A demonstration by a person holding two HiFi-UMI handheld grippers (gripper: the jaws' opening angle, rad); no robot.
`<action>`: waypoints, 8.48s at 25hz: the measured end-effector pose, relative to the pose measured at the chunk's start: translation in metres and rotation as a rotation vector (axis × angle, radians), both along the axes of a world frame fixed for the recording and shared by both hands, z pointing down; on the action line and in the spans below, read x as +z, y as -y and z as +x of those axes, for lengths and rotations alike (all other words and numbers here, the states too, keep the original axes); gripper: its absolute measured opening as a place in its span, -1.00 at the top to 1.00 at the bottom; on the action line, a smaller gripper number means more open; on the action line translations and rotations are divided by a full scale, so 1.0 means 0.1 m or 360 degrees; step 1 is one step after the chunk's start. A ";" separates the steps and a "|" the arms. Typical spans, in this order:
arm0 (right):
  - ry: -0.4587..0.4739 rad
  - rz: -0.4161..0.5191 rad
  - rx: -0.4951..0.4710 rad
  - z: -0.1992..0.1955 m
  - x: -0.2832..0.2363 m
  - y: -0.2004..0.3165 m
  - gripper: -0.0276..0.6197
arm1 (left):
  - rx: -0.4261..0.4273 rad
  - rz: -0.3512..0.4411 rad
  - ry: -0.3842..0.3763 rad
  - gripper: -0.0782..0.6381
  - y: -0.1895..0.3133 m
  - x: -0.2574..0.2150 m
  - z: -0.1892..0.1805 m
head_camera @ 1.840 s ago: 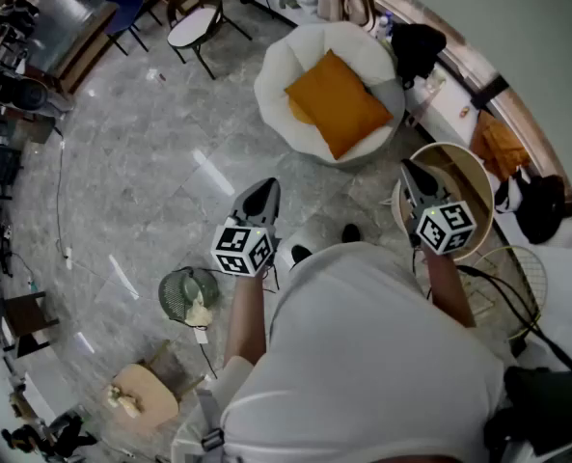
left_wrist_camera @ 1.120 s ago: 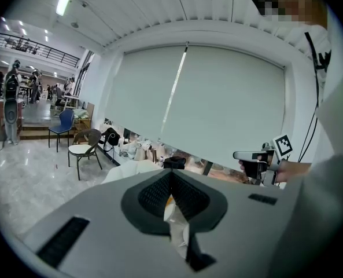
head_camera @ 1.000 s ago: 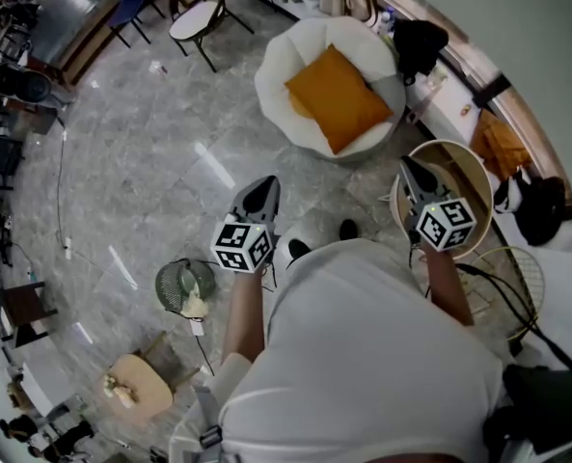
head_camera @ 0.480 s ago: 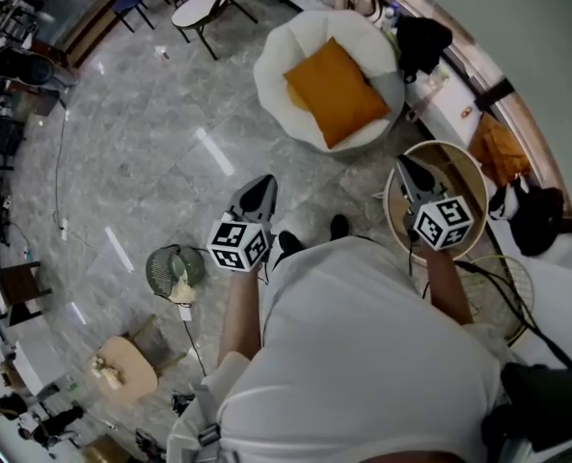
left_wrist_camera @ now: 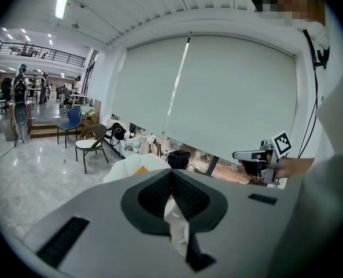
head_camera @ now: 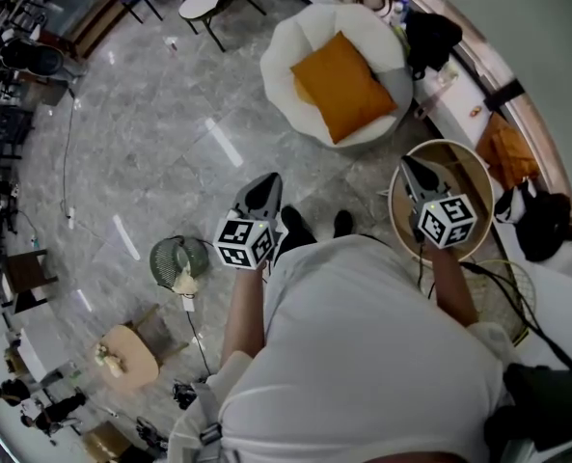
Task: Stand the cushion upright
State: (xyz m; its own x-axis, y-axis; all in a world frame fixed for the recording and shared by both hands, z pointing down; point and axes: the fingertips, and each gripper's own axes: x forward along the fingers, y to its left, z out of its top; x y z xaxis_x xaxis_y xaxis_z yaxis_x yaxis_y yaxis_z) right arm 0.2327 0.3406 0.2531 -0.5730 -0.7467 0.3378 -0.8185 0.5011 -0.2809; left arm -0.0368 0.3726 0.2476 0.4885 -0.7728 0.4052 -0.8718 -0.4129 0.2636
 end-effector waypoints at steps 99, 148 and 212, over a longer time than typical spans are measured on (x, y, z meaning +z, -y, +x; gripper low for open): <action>-0.0003 -0.0370 0.0234 -0.55 1.20 3.83 0.78 | 0.0567 -0.0381 0.0046 0.78 4.48 1.13 -0.25; -0.0589 -0.0609 -0.0057 -0.25 5.74 5.68 0.00 | 0.0313 -0.0991 -0.0155 0.16 5.83 6.36 0.03; -0.0630 -0.0971 0.0056 -0.28 6.25 5.70 0.64 | 0.0144 -0.1189 -0.0399 0.56 6.03 6.66 0.22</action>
State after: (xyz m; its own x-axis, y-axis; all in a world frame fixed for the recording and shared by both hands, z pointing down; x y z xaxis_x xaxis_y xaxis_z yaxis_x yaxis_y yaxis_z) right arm 0.2043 -0.2292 0.8776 -0.3009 -0.3747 0.8769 -0.9294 0.3213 -0.1816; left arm -0.0148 -0.2303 0.9131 0.6819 -0.2925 0.6704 -0.7212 -0.1157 0.6830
